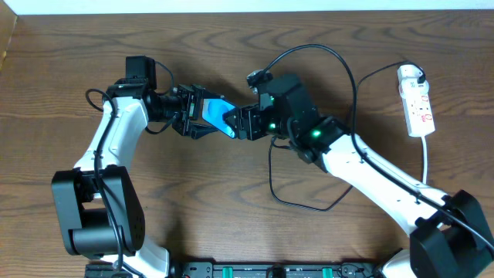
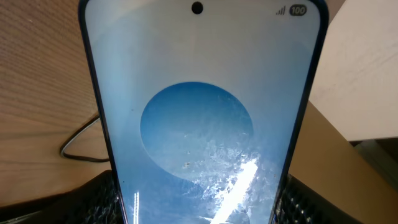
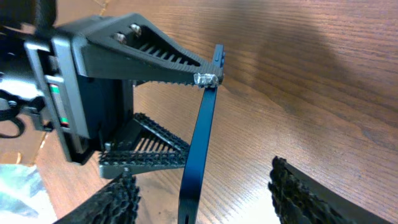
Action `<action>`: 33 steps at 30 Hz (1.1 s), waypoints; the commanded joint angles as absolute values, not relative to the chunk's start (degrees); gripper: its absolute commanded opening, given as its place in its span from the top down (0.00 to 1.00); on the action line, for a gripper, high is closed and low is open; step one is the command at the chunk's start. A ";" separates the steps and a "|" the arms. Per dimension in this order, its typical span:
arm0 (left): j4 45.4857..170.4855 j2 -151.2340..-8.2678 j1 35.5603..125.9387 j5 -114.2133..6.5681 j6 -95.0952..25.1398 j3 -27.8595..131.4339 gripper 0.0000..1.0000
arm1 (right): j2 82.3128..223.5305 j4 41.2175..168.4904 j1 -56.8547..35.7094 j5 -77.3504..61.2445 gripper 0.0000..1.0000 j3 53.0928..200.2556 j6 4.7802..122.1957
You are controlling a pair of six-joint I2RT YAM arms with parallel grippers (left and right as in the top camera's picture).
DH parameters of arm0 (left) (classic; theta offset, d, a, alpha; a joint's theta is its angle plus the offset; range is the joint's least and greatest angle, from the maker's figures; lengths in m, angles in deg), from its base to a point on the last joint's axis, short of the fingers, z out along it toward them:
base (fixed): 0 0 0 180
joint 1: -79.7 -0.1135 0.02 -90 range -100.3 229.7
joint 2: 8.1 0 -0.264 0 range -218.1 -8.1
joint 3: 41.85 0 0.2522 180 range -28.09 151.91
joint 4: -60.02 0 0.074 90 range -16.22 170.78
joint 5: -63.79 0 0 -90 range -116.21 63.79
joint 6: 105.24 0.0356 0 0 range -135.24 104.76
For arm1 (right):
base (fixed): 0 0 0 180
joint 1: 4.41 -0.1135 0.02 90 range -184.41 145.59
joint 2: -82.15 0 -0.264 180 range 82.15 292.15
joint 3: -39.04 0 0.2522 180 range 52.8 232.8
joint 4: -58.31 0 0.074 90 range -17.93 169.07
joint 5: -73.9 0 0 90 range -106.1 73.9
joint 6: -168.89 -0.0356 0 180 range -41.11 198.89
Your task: Plug charger to phone and switch on socket
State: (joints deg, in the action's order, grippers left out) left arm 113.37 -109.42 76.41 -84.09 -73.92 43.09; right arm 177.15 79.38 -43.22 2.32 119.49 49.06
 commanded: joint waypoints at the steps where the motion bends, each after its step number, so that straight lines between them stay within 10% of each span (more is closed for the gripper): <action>1: 113.33 -108.11 76.13 -85.27 -74.03 44.68 0.34 | 179.53 78.05 -44.40 -0.37 0.37 120.54 46.64; 28: 113.35 -108.11 76.13 -85.30 -74.03 44.68 0.34 | 186.37 67.88 -46.19 -0.98 0.57 120.52 38.99; 33: 113.33 -108.11 76.13 -85.27 -74.03 44.68 0.34 | 186.37 68.08 -46.19 -0.98 0.76 120.52 37.19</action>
State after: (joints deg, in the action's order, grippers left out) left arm 113.37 -109.42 76.41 -84.05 -73.92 43.09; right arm 185.72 67.97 -45.80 -0.44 119.49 39.01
